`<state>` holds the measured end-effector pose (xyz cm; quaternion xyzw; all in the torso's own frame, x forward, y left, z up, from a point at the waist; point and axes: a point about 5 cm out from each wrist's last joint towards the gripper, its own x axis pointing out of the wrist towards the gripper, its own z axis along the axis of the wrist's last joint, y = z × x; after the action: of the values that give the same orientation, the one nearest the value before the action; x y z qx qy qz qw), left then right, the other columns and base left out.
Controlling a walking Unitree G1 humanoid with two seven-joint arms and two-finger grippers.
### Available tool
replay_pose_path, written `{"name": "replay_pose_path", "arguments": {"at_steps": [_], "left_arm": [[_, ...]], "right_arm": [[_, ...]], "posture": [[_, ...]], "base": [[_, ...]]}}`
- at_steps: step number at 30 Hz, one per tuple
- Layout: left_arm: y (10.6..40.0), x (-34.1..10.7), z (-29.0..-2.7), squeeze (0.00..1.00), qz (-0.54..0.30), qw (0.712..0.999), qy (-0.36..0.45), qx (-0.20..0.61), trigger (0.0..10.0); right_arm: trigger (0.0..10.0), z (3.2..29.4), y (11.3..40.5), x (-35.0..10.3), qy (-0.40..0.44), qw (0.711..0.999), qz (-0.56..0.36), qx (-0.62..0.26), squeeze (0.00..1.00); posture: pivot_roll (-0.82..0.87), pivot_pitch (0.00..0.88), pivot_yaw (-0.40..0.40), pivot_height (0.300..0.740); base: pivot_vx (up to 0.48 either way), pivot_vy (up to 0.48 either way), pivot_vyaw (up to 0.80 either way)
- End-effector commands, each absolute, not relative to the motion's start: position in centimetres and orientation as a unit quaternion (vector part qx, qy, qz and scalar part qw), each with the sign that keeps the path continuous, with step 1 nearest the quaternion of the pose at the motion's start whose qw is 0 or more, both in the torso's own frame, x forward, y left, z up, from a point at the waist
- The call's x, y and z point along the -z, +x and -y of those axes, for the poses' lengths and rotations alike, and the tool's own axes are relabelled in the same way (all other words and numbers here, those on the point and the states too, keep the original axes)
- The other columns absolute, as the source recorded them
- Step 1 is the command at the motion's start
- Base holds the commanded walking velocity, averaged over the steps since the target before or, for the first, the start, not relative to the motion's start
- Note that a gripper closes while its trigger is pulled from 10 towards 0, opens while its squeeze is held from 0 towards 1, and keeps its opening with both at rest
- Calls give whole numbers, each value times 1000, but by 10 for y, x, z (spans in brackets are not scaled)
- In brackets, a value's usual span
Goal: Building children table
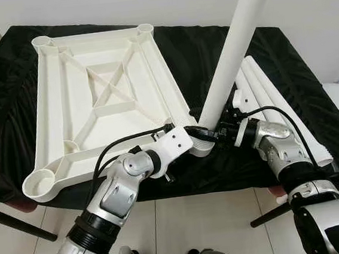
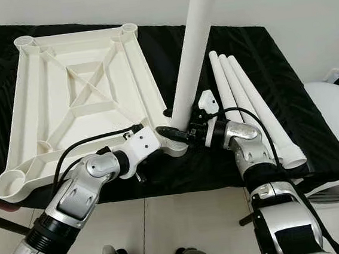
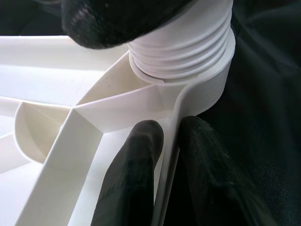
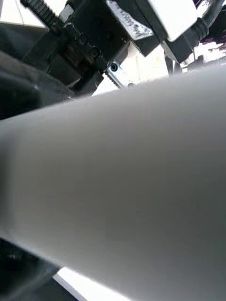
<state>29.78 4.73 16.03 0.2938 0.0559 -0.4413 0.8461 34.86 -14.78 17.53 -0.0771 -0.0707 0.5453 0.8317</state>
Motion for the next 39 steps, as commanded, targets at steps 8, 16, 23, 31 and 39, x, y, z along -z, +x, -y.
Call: {"name": "replay_pose_path", "arguments": {"at_steps": [8, 16, 23, 31, 39], "left_arm": [[297, -169, -44, 0, -24, 846, 304, 437, 10000], [297, -169, -43, 0, -24, 846, 303, 437, 10000], [296, -168, -43, 0, -24, 847, 302, 437, 10000], [295, -168, -42, 0, -25, 847, 301, 438, 10000], [294, -167, -43, 0, -27, 847, 301, 438, 10000]], "right_arm": [[2314, 164, 347, -168, -47, 862, 69, -500, 0], [10000, 160, 341, -163, -35, 877, 77, -474, 0], [10000, 155, 337, -163, -23, 888, 94, -450, 0], [10000, 138, 327, -164, -20, 910, 104, -401, 0], [10000, 116, 315, -163, 7, 930, 112, -350, 0]], "posture": [[-55, 76, -40, 740], [-60, 75, -44, 740], [-63, 78, -45, 740], [-65, 81, -45, 740], [-64, 86, -46, 740]], "base": [[0, 0, 0], [0, 0, 0], [0, 0, 0], [0, 0, 0], [0, 0, 0]]}}
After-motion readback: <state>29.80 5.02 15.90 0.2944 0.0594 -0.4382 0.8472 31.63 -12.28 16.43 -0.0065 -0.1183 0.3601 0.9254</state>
